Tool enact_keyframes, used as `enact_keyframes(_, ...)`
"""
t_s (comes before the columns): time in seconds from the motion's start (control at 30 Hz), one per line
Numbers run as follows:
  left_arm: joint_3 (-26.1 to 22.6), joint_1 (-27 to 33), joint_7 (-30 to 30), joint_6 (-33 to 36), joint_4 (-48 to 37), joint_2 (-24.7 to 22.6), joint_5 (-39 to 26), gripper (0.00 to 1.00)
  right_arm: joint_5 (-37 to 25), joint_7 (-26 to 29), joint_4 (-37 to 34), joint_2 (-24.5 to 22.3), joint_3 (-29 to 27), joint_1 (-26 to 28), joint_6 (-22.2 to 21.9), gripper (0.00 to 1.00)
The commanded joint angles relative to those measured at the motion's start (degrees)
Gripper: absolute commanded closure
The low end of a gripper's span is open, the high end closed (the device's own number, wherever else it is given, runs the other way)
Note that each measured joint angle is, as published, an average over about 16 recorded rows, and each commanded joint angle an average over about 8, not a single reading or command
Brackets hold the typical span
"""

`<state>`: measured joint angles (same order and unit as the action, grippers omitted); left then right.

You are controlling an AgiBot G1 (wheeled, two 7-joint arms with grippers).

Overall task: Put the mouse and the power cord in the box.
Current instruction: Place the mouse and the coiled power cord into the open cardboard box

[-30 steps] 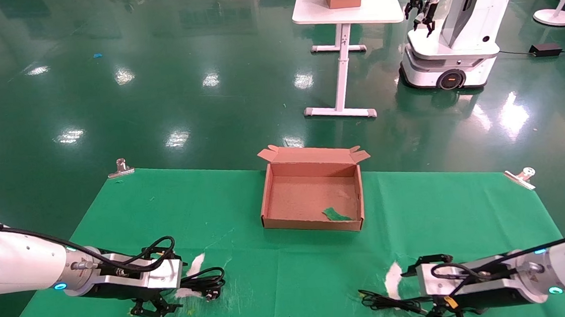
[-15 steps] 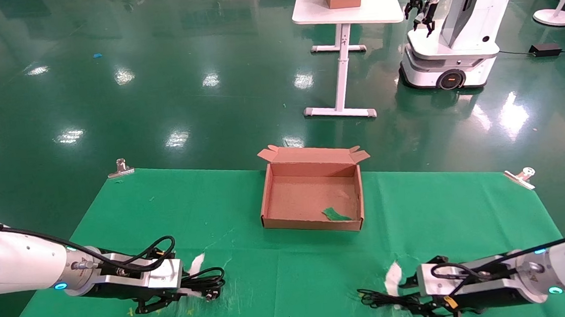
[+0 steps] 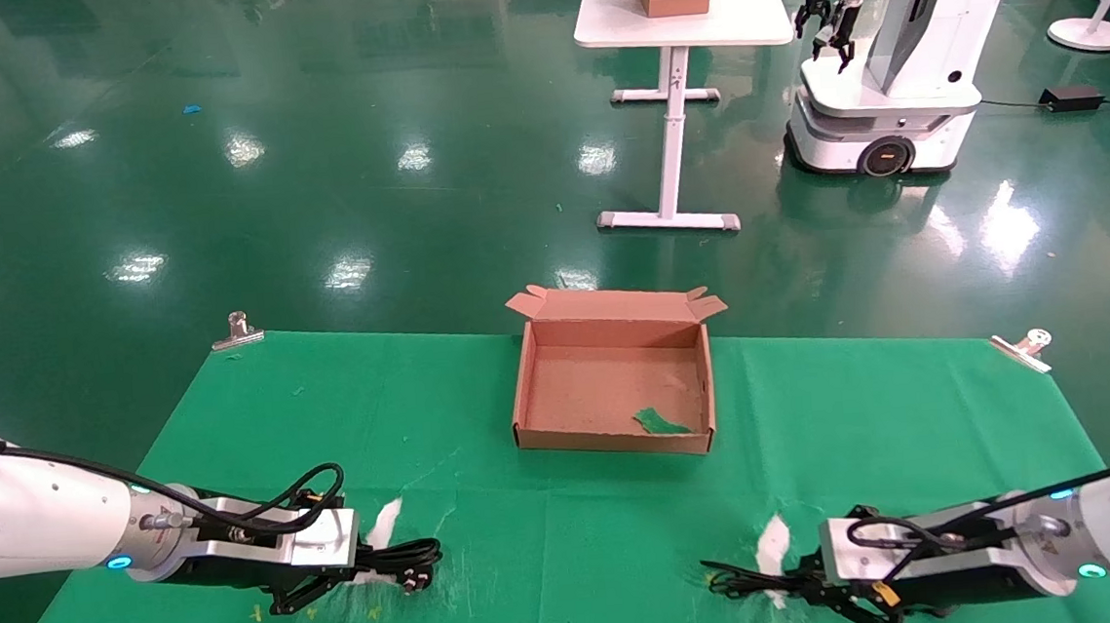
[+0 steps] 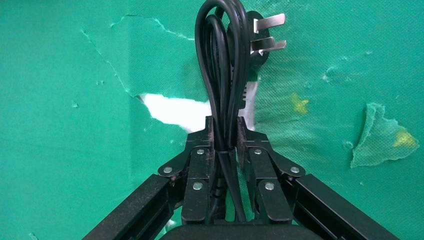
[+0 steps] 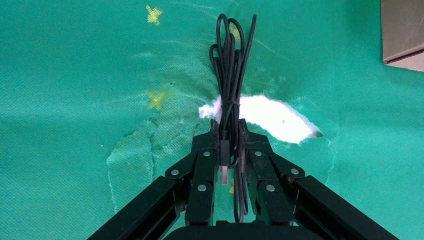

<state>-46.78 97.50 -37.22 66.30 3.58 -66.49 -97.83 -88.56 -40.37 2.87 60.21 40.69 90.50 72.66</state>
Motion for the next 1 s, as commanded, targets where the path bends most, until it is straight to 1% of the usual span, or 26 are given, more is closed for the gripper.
enact_keyframes(0.03,0.0,-0.1,0.0,-0.2,0.1,-0.1,0.0,1.00,0.0,0.0,0.0,0.0,0.0,0.0,-0.1,1.00)
enact_keyframes(0.2,0.7,1.4,0.6,3.8,-0.6,1.6,1.0,1.00,1.4,0.3,-0.1,-2.5,-0.9,1.2,2.5,1.00)
enact_keyframes(0.4,1.7,6.5,2.2,10.8,-1.2,5.3,2.5,1.00,1.8,1.7,1.1,-7.6,-1.3,5.4,7.3,1.00)
enact_keyframes(0.5,2.6,9.4,4.5,13.4,-1.9,6.5,3.8,1.00,1.6,3.2,2.7,-9.7,-1.2,8.7,9.4,1.00)
enact_keyframes(0.6,4.1,12.0,8.4,14.9,-3.4,6.7,6.0,1.00,1.8,5.3,5.1,-10.8,-1.5,12.2,10.4,1.00)
enact_keyframes(0.7,6.1,13.9,12.9,15.2,-5.1,5.7,8.9,1.00,2.4,7.5,7.9,-10.6,-2.0,15.1,10.1,1.00)
enact_keyframes(0.8,7.7,15.3,16.2,14.0,-5.9,3.4,11.2,1.00,3.2,9.7,10.5,-9.0,-2.7,16.9,8.5,1.00)
enact_keyframes(0.9,9.1,16.5,18.6,10.9,-5.8,0.3,13.2,1.00,4.2,11.2,12.2,-6.1,-3.4,17.3,5.8,1.00)
enact_keyframes(1.0,10.1,17.5,20.6,5.9,-5.5,-3.2,14.8,1.00,5.7,11.6,11.8,-1.9,-4.4,16.3,2.0,1.00)
